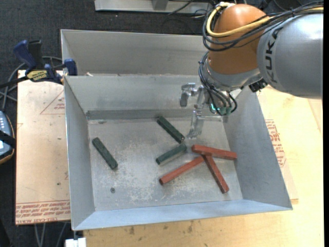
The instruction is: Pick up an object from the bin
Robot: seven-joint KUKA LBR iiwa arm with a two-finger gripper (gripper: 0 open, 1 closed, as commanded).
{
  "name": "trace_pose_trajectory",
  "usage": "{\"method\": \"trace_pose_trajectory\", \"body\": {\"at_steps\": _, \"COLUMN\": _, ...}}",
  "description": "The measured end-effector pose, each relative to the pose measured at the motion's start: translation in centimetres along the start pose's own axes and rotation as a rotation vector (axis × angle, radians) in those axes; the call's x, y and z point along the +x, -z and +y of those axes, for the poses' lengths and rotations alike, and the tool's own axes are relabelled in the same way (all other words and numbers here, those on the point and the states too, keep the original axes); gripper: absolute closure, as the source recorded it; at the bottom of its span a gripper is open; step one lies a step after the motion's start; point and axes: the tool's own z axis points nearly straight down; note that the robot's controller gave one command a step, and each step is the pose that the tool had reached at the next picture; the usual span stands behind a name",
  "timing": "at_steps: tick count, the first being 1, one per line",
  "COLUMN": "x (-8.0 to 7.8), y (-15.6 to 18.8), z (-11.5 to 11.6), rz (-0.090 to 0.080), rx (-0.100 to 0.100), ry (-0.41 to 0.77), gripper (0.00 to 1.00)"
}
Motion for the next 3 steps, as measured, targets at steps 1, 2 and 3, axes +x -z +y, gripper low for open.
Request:
{"method": "trace_pose_trajectory", "body": {"at_steps": 1, "x": -0.4, "y": -14.4, "z": -5.0, "rz": -0.002, "rx": 0.0, "ry": 0.144, "gripper": 0.0}}
{"method": "trace_pose_trajectory", "body": {"at_steps": 2, "x": 7.2, "y": -14.0, "z": -2.8, "rz": -0.001, "rx": -0.001, "ry": 0.182, "gripper": 0.0}}
{"method": "trace_pose_trajectory", "body": {"at_steps": 3, "x": 0.8, "y": -13.8, "z": 4.3, "rz": -0.016, "rx": -0.003, "ry": 0.226, "gripper": 0.0}}
